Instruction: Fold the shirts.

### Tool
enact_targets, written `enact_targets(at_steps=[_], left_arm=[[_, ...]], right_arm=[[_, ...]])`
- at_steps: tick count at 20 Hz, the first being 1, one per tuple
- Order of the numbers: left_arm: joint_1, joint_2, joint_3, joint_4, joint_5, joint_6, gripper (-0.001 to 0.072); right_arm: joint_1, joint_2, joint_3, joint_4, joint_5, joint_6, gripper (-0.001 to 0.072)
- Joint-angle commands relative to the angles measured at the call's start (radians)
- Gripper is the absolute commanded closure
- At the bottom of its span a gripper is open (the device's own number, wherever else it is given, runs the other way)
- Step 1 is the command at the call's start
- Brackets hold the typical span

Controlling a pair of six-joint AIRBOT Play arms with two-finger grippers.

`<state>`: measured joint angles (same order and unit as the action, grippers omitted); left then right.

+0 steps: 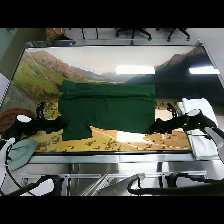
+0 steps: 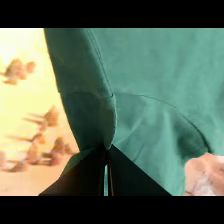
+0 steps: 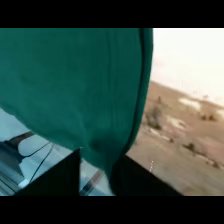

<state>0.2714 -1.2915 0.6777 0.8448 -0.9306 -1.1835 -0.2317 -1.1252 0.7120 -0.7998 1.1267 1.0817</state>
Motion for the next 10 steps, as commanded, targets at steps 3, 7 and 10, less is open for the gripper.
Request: enact_targets(at_steps=[3, 7, 10], left_arm=[[0.052, 0.001, 0.04, 0.002, -0.063, 0.018, 0.0687], [0.108, 0.038, 0.073, 0.029, -0.273, 0.014, 0.0691], [0.106, 0.161, 0.073, 0.206, -0.407, -0.097, 0.0691]], right_arm=[[0.03, 0.006, 0.001, 0.064, -0.027, -0.01, 0.069], [0.03, 0.068, 0.002, -0.119, 0.004, 0.124, 0.069], [0.03, 0.155, 0.002, -0.318, 0.038, 0.273, 0.0691]])
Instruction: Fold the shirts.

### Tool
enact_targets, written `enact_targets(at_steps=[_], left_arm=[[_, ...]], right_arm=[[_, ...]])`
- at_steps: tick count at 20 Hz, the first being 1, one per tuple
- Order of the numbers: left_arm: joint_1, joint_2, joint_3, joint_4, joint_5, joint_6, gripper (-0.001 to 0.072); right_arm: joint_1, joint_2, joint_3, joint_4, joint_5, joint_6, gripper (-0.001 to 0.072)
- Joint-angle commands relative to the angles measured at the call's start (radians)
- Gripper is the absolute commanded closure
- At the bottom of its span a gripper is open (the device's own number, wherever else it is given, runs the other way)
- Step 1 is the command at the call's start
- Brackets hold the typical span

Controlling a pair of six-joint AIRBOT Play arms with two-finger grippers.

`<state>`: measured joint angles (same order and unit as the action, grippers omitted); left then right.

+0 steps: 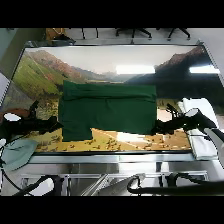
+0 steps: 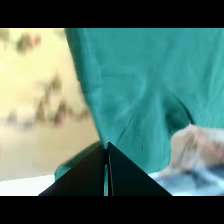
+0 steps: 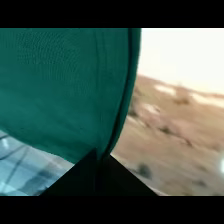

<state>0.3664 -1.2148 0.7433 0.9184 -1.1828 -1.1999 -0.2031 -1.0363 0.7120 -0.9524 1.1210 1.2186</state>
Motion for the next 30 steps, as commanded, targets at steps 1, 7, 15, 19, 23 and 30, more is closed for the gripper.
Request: enact_targets(at_steps=[1, 7, 15, 19, 23, 30], left_arm=[[0.011, 0.127, 0.007, 0.166, -0.2, -0.097, 0.0692], [0.011, 0.331, 0.007, 0.186, -0.319, -0.171, 0.0692], [-0.02, 0.284, 0.217, -0.025, -0.17, -0.136, 0.0691], [-0.134, 0.027, 0.43, -0.027, -0.021, -0.136, 0.0691], [-0.177, -0.251, 0.584, -0.019, 0.059, -0.146, 0.0691], [-0.206, -0.586, 0.769, -0.022, 0.116, -0.068, 0.0686]], right_arm=[[0.001, 0.094, 0.002, -0.196, 0.054, 0.157, 0.0691], [0.001, 0.187, 0.002, -0.199, 0.101, 0.175, 0.0691], [0.002, 0.169, 0.266, 0.053, 0.029, -0.035, 0.0691], [0.008, 0.0, 0.443, 0.102, -0.093, -0.135, 0.0691], [0.018, -0.209, 0.517, 0.179, -0.216, -0.264, 0.0691], [0.018, -0.377, 0.52, 0.224, -0.286, -0.351, 0.0683]])
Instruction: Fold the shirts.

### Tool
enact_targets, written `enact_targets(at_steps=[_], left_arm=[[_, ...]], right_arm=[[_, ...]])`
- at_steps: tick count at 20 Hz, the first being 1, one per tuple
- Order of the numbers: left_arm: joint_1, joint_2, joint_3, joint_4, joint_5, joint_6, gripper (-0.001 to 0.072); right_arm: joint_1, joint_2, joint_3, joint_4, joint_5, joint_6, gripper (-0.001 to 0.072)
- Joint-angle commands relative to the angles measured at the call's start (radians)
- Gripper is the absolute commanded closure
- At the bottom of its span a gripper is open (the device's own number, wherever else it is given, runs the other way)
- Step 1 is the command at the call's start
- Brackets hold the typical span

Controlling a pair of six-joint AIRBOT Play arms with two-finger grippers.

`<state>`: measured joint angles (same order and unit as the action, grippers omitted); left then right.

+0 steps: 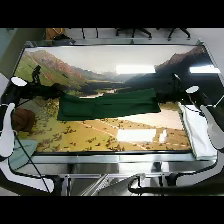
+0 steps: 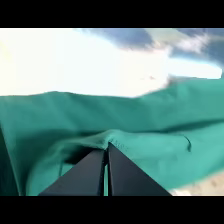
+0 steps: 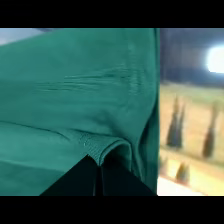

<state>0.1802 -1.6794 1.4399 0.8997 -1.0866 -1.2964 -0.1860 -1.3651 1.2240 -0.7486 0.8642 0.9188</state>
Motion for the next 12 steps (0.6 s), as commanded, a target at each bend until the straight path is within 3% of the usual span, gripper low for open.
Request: enact_targets(at_steps=[1, 3, 5, 6, 7, 12], left_arm=[[-0.023, -0.153, 0.095, -0.005, -0.01, 0.029, 0.0576], [-0.03, -0.196, 0.146, -0.01, -0.084, 0.019, 0.0004], [-0.027, -0.209, 0.22, -0.012, -0.175, 0.008, 0.0002], [-0.028, -0.206, 0.261, -0.013, -0.211, 0.008, 0.0002], [-0.028, -0.197, 0.3, -0.013, -0.249, 0.008, 0.0002], [-0.028, -0.125, 0.355, -0.011, -0.309, -0.019, 0.0011]], right_arm=[[-0.002, -0.041, 0.02, 0.016, -0.017, -0.059, 0.0676], [-0.019, -0.016, 0.063, 0.009, 0.048, -0.059, 0.0407], [-0.051, 0.0, 0.114, -0.008, 0.099, -0.058, 0.04], [-0.071, 0.0, 0.135, -0.014, 0.105, -0.048, 0.0255], [-0.086, -0.004, 0.14, -0.014, 0.105, -0.026, 0.0174], [-0.083, -0.096, 0.141, 0.033, 0.162, -0.003, 0.0166]])
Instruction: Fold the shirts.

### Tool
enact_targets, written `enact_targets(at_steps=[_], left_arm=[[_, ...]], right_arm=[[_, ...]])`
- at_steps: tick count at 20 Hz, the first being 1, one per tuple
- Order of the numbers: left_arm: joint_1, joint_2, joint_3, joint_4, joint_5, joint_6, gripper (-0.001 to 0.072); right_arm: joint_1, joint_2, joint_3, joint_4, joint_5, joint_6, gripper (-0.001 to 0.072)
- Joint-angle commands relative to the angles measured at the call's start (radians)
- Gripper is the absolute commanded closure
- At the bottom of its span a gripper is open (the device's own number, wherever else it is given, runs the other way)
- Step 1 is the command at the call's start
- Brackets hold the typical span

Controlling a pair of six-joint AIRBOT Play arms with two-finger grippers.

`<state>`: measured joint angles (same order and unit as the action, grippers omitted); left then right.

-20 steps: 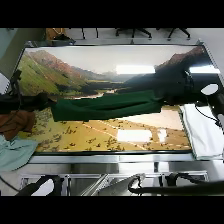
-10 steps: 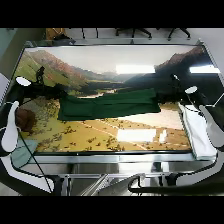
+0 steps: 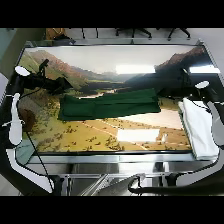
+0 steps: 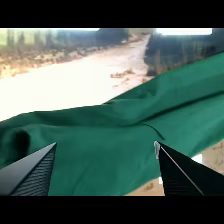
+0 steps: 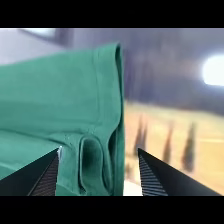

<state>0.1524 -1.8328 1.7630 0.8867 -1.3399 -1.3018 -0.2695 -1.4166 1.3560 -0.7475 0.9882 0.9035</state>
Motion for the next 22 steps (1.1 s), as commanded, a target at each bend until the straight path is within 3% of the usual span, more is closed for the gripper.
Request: enact_targets(at_steps=[1, 2, 3, 5, 7, 8, 10, 11, 17, 19, 22], left_arm=[[0.0, 0.035, 0.032, 0.002, -0.068, -0.02, 0.0244], [0.0, 0.037, 0.032, 0.001, -0.082, -0.02, 0.0562], [0.0, 0.035, 0.032, 0.001, -0.095, -0.02, 0.0686], [0.0, 0.035, 0.032, 0.0, -0.122, -0.019, 0.0686], [0.0, 0.035, 0.032, 0.001, -0.134, -0.019, 0.0686], [0.0, 0.035, 0.032, 0.001, -0.14, -0.019, 0.0686], [0.0, 0.03, 0.031, 0.001, -0.154, -0.019, 0.0686], [0.0, 0.023, 0.031, -0.002, -0.151, -0.02, 0.0686], [-0.064, -0.02, 0.03, -0.044, -0.195, -0.02, 0.069], [-0.155, -0.017, 0.03, -0.043, -0.137, -0.021, 0.069], [-0.36, -0.04, 0.03, -0.042, 0.053, -0.058, 0.0689]], right_arm=[[0.01, -0.063, 0.009, 0.039, 0.038, 0.013, 0.0167], [0.02, -0.08, 0.009, 0.042, 0.042, 0.013, 0.0167], [0.028, -0.094, 0.009, 0.045, 0.043, 0.013, 0.0167], [0.05, -0.114, 0.009, 0.045, 0.046, 0.013, 0.0186], [0.064, -0.12, 0.009, 0.055, 0.053, 0.013, 0.0361], [0.071, -0.12, 0.009, 0.064, 0.052, 0.011, 0.0384], [0.077, -0.12, 0.009, 0.089, 0.052, -0.016, 0.0641], [0.077, -0.12, 0.009, 0.094, 0.053, -0.017, 0.069], [0.051, -0.061, 0.01, 0.098, 0.093, -0.017, 0.0691], [0.021, -0.012, 0.01, 0.098, 0.152, -0.013, 0.0691], [-0.036, 0.086, 0.01, 0.1, 0.246, 0.003, 0.0692]])
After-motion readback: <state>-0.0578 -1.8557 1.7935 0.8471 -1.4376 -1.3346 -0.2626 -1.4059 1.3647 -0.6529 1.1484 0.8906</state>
